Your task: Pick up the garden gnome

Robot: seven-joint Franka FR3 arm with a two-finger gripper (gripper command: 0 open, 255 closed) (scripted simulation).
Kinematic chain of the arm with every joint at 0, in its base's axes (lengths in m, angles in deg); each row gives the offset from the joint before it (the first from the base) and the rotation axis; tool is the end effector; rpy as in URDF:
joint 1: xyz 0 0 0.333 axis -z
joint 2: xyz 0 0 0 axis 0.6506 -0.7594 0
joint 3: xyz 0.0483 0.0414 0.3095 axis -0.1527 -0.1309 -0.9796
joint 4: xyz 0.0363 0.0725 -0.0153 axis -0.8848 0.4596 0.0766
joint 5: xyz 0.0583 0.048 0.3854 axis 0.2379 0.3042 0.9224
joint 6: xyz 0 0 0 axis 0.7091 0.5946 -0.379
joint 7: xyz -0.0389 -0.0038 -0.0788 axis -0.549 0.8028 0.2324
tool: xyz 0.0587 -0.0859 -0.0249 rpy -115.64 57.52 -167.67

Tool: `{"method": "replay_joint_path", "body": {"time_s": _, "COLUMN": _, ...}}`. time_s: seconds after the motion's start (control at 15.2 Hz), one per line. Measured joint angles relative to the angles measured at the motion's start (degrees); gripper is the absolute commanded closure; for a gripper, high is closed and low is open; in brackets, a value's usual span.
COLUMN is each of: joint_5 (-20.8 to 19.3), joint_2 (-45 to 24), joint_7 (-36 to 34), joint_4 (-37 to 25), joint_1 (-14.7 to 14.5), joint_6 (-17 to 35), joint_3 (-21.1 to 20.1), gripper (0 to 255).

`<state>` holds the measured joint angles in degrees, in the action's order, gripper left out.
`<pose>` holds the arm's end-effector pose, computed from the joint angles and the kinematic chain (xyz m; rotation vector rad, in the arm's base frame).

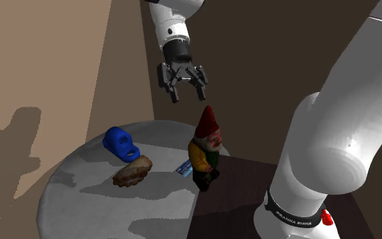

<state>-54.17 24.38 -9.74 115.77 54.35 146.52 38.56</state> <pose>0.3571 -0.1767 0.4376 -2.4761 0.7204 0.8099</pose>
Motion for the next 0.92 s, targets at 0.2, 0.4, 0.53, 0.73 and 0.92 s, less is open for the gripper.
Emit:
{"method": "replay_joint_path", "body": {"time_s": 0.2, "joint_5": 0.59, "joint_2": -4.3, "joint_7": -2.06, "joint_4": 1.36, "joint_1": 3.18, "joint_6": -3.64, "joint_3": 3.57, "gripper": 0}}
{"method": "replay_joint_path", "body": {"time_s": 0.4, "joint_5": 1.15, "joint_2": -7.62, "joint_7": -3.2, "joint_4": 2.8, "joint_1": 4.94, "joint_6": -4.55, "joint_3": 5.5, "gripper": 0}}
{"method": "replay_joint_path", "body": {"time_s": 0.53, "joint_5": 1.33, "joint_2": -8.63, "joint_7": -2.96, "joint_4": 3.48, "joint_1": 5.07, "joint_6": -3.62, "joint_3": 5.68, "gripper": 0}}
{"method": "replay_joint_path", "body": {"time_s": 0.73, "joint_5": 1.45, "joint_2": -9.85, "joint_7": -2.2, "joint_4": 4.63, "joint_1": 5.08, "joint_6": -1.66, "joint_3": 5.73, "gripper": 0}}
{"method": "replay_joint_path", "body": {"time_s": 0.92, "joint_5": 1.53, "joint_2": -11.12, "joint_7": -1.37, "joint_4": 5.24, "joint_1": 5.11, "joint_6": -0.05, "joint_3": 5.79, "gripper": 255}}
